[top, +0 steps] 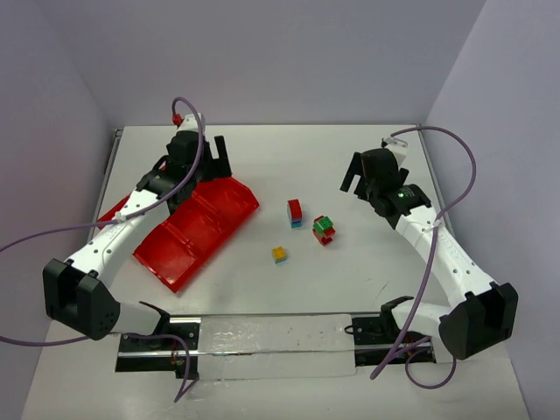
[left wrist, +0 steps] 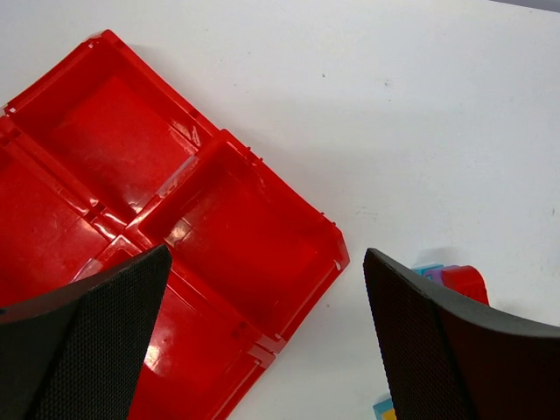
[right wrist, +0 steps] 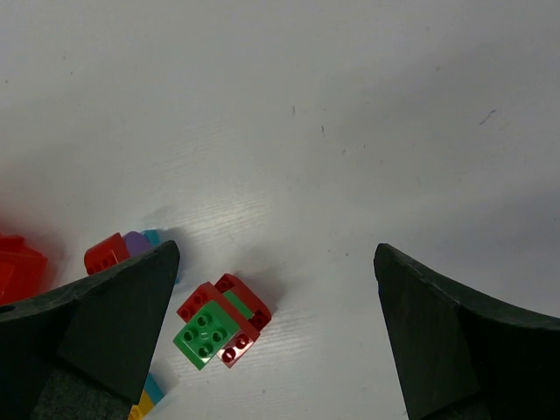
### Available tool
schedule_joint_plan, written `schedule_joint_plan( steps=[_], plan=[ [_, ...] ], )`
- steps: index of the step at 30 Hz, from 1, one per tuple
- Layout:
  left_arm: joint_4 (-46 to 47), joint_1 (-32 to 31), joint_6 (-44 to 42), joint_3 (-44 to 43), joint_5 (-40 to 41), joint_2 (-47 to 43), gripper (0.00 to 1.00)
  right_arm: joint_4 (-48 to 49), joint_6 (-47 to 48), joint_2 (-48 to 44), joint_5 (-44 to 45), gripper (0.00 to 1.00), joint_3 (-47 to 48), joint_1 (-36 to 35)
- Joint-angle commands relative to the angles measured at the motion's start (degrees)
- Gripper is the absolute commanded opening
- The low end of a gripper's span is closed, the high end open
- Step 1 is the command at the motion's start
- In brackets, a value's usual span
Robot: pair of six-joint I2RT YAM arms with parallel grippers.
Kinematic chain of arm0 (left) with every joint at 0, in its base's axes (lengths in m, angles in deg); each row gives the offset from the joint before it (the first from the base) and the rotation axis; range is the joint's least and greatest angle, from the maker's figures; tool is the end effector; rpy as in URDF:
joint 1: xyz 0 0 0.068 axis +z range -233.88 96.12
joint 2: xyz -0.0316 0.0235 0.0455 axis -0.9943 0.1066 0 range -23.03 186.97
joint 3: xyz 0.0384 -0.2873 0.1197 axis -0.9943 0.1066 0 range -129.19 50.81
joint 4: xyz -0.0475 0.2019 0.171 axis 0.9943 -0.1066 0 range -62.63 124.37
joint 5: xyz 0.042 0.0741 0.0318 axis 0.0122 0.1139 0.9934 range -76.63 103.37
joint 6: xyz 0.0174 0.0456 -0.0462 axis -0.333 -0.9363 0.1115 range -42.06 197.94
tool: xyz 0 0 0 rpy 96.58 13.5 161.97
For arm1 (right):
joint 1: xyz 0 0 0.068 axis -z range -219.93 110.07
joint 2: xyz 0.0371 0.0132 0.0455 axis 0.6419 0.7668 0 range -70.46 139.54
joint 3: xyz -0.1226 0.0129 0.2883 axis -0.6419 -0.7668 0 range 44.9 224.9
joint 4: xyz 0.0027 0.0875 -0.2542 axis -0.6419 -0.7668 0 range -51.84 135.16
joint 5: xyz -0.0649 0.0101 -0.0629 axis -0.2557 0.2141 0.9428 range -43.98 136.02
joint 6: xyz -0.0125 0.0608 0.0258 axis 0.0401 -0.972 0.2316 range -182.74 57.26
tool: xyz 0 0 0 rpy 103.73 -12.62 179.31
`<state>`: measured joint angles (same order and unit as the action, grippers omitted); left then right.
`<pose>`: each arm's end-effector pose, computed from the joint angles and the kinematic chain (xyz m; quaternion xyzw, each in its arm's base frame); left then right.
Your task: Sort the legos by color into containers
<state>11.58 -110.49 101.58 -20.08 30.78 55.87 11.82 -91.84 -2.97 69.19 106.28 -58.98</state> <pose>0.2999 -0.1323 0.3740 -0.0525 0.8611 -0.0882 0.4979 0.2488 0.0636 0.3505 0.1630 0.8749 0.0048 0.4559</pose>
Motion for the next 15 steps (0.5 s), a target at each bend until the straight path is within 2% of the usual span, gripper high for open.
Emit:
schedule_joint_plan(
  steps=[1, 4, 10, 15],
  plan=[
    [-0.22, -0.46, -0.28, -2.49, 3.55, 0.11, 0.99, 1.60, 0.09, -0.60, -0.75, 1.00, 0.05, -0.73],
    [-1.47, -0.46, 0.00, -3.02, 5.09, 0.91, 0.99, 2.05, 0.45, -1.05, -1.46, 1.00, -0.21, -0.99],
    [-0.42, -0.55, -0.61, -1.01, 2.64, -0.14, 0.99, 3.63, 2.65, -2.80, -4.09, 1.00, -1.70, -2.83],
    [-0.42, -0.64, -0.61, 0.23, 2.81, -0.67, 0.99, 5.13, 5.64, -3.77, -8.58, 0.97, -3.38, -9.42]
  ],
)
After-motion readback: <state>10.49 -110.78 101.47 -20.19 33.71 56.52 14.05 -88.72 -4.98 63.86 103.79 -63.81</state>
